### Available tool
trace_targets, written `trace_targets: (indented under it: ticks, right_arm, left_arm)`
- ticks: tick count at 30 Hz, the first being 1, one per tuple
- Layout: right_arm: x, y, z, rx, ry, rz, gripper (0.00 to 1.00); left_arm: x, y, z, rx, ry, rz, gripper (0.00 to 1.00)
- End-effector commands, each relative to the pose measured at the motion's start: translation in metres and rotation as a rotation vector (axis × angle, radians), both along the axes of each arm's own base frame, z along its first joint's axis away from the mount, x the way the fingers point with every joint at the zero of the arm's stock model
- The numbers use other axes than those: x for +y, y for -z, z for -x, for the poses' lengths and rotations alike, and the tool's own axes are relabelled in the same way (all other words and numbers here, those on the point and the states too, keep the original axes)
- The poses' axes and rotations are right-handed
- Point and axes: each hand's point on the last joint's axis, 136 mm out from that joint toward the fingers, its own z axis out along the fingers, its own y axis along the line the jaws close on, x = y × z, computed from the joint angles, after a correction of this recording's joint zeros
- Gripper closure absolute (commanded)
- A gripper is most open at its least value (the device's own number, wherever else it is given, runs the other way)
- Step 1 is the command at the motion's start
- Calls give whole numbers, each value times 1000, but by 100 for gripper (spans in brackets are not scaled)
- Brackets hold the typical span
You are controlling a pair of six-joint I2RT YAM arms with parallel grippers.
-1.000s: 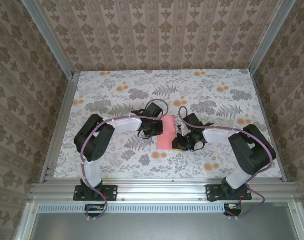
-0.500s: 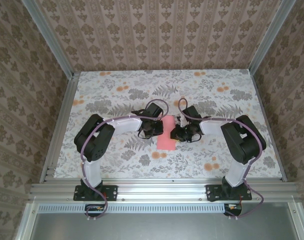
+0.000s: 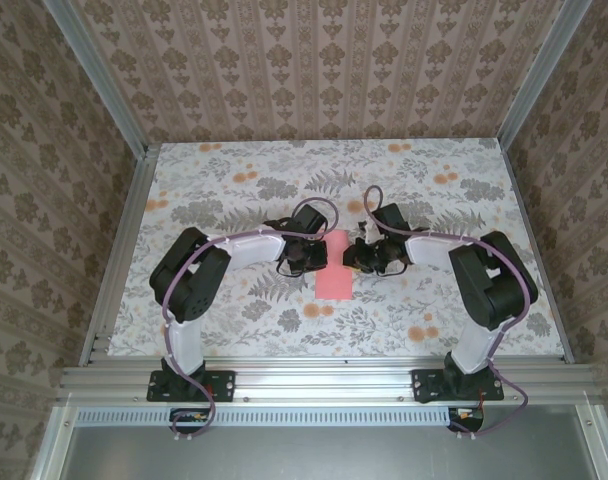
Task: Fold a paper plane with a square sheet of paper (pick it up from the middle)
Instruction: Fold the square sheet of paper in half at the center of the table.
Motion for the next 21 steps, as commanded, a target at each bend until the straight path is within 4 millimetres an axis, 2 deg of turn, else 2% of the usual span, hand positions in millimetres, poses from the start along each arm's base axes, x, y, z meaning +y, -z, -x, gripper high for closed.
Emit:
trace_targets:
  ticks: [1, 4, 6, 8, 13, 15, 17, 21]
  right_arm:
    - [-1, 18, -5, 41, 3, -9, 83]
    - [-9, 38, 1, 83, 17, 40, 83]
    - [-14, 44, 5, 102, 24, 70, 83]
    - [-12, 37, 3, 92, 24, 55, 83]
    - [2, -10, -15, 9, 2, -23, 83]
    - [4, -22, -24, -24, -2, -29, 83]
    - [6, -23, -31, -34, -9, -24, 83]
    - [5, -8, -37, -8, -8, 2, 83]
  left_arm:
    - [10, 17, 10, 37, 25, -80, 98]
    - [11, 18, 12, 41, 24, -84, 98]
    - [11, 19, 12, 43, 24, -84, 98]
    - [12, 19, 12, 43, 21, -85, 98]
    - [15, 20, 13, 44, 19, -96, 98]
    - [14, 19, 13, 42, 19, -95, 98]
    - [15, 19, 12, 42, 17, -96, 98]
    - [15, 18, 12, 40, 19, -99, 98]
